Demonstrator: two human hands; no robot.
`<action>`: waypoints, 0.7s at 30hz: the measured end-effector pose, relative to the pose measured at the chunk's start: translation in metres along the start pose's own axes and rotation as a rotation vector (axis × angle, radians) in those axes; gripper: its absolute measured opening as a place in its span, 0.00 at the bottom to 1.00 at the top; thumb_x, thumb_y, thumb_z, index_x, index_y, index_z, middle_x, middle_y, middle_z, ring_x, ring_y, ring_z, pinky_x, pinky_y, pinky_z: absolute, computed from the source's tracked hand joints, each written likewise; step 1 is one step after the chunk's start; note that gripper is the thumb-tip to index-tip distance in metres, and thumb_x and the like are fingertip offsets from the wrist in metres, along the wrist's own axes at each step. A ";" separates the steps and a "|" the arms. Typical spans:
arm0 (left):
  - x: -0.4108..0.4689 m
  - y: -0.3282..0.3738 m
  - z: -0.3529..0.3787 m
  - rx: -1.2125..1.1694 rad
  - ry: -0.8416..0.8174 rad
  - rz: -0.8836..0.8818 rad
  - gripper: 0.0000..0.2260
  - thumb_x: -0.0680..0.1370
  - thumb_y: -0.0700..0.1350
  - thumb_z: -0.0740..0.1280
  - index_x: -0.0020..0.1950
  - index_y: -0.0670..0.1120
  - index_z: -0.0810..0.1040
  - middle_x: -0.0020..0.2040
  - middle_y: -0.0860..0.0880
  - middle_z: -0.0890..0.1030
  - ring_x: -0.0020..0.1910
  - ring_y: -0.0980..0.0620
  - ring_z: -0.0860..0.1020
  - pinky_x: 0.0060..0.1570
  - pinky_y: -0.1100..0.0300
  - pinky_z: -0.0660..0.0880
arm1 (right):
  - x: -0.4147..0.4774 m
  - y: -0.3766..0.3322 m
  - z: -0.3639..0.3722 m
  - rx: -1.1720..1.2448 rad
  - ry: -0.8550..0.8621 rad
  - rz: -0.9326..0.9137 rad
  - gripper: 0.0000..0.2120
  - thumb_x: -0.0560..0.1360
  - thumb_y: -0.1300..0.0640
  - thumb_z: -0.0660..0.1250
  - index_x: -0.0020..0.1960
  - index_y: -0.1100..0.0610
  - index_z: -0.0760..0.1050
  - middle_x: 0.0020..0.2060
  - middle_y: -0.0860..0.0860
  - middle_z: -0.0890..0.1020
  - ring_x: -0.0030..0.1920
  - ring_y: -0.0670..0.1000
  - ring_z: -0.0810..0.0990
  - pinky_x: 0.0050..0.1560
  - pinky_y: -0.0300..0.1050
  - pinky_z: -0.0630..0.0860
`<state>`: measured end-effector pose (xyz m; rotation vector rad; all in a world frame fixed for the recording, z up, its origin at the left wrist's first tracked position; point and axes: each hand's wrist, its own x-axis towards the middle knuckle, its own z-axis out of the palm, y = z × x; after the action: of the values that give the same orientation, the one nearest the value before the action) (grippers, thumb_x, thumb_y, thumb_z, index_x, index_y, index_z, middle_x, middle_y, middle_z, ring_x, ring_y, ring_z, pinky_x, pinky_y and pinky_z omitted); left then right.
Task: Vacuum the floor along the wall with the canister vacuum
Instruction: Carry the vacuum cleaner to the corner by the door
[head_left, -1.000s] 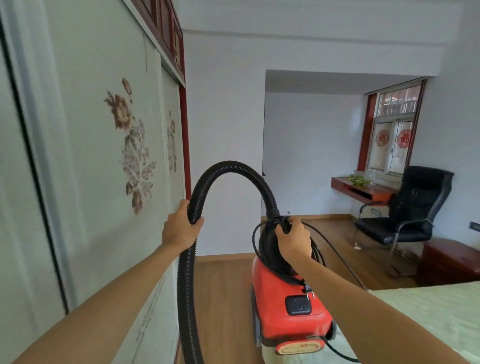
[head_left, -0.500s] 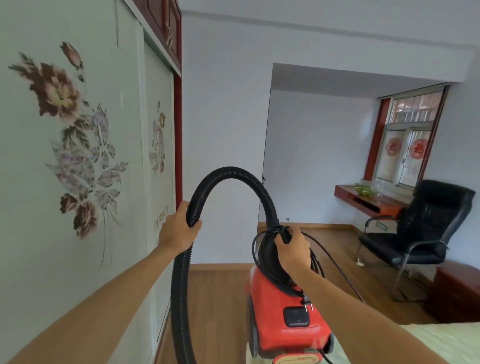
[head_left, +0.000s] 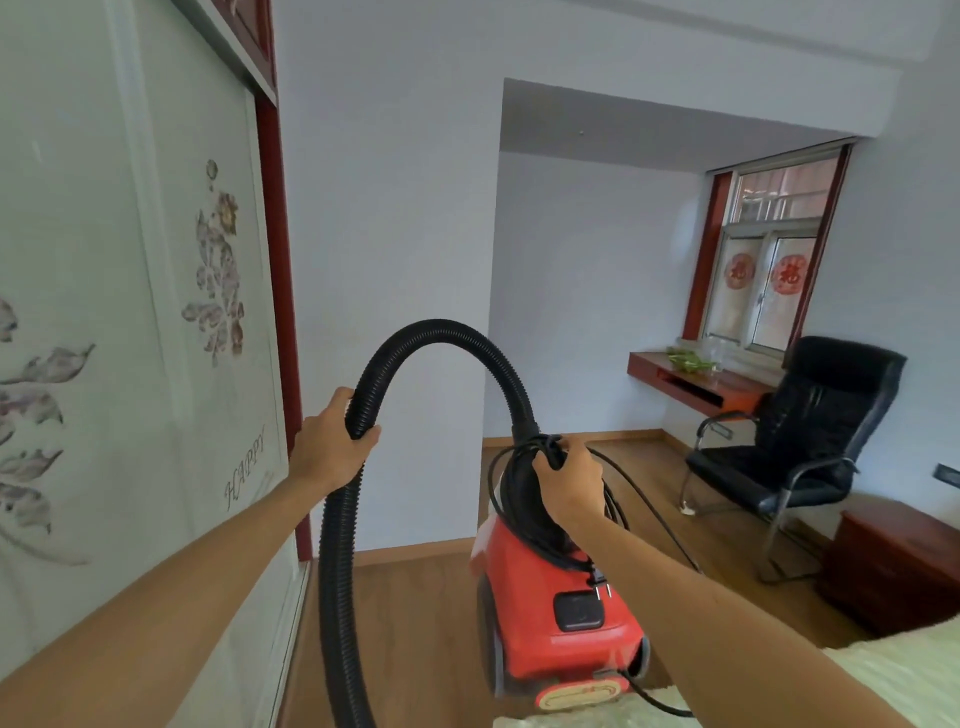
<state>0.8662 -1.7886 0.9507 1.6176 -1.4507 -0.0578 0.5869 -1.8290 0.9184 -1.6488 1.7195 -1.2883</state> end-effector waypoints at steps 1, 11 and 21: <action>0.017 -0.006 0.004 -0.007 -0.002 0.010 0.23 0.78 0.48 0.71 0.70 0.46 0.69 0.45 0.44 0.81 0.33 0.52 0.78 0.28 0.63 0.70 | 0.013 -0.002 0.008 0.002 0.009 0.003 0.18 0.78 0.52 0.64 0.65 0.56 0.70 0.55 0.55 0.79 0.53 0.57 0.80 0.53 0.57 0.80; 0.136 -0.049 0.062 -0.067 -0.053 0.055 0.23 0.78 0.50 0.71 0.70 0.48 0.68 0.48 0.44 0.81 0.36 0.48 0.80 0.30 0.60 0.74 | 0.118 -0.017 0.064 -0.038 0.075 0.023 0.14 0.80 0.53 0.63 0.62 0.57 0.69 0.48 0.52 0.76 0.46 0.54 0.78 0.47 0.53 0.81; 0.241 -0.100 0.128 -0.097 -0.093 -0.028 0.21 0.77 0.50 0.71 0.67 0.49 0.69 0.46 0.45 0.81 0.36 0.47 0.81 0.34 0.57 0.77 | 0.232 0.000 0.130 -0.051 0.045 -0.001 0.13 0.79 0.53 0.63 0.61 0.58 0.70 0.42 0.50 0.75 0.40 0.49 0.76 0.38 0.45 0.77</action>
<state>0.9402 -2.0698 0.9393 1.5736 -1.4723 -0.2189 0.6472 -2.0878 0.9224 -1.6606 1.7924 -1.3017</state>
